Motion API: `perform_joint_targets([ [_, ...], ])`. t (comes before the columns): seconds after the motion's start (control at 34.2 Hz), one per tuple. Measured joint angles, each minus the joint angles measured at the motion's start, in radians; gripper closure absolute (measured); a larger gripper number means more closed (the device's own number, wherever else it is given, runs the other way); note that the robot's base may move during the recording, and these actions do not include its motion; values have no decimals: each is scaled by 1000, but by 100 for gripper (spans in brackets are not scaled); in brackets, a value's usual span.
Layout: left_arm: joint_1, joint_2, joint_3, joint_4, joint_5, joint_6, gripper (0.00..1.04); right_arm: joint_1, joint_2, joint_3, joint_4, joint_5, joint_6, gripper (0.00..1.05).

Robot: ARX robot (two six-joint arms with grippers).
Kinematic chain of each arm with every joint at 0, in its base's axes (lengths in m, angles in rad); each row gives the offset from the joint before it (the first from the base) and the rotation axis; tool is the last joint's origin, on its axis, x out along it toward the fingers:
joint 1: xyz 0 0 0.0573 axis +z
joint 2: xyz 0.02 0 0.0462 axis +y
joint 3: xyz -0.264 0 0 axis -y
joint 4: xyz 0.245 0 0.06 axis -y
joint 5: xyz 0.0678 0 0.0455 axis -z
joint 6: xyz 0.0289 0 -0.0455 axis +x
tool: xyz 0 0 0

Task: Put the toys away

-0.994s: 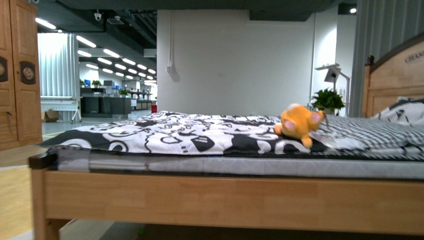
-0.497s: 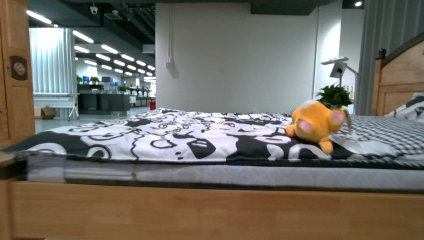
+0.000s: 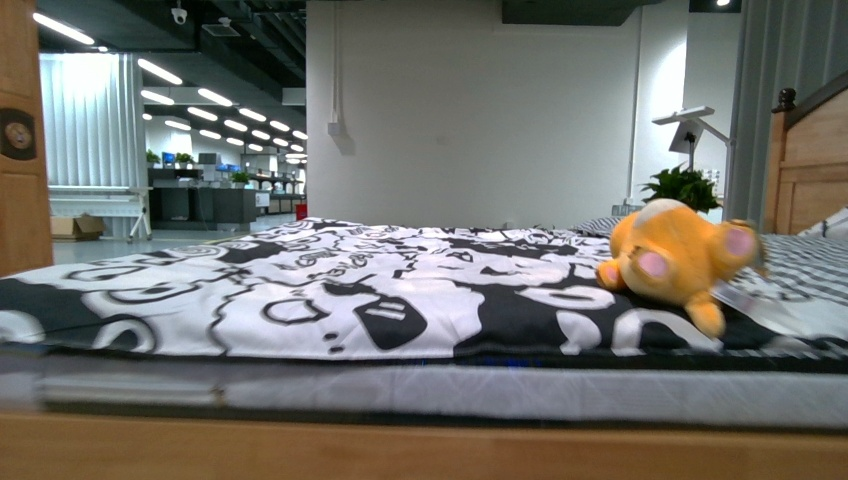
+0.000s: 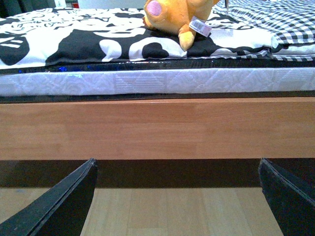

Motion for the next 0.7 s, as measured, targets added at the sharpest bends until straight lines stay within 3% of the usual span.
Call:
perform_joint_targets([
  [0.7,0,-1,0,0,-3,0,6,0,-1,0,0,-2,0,6],
])
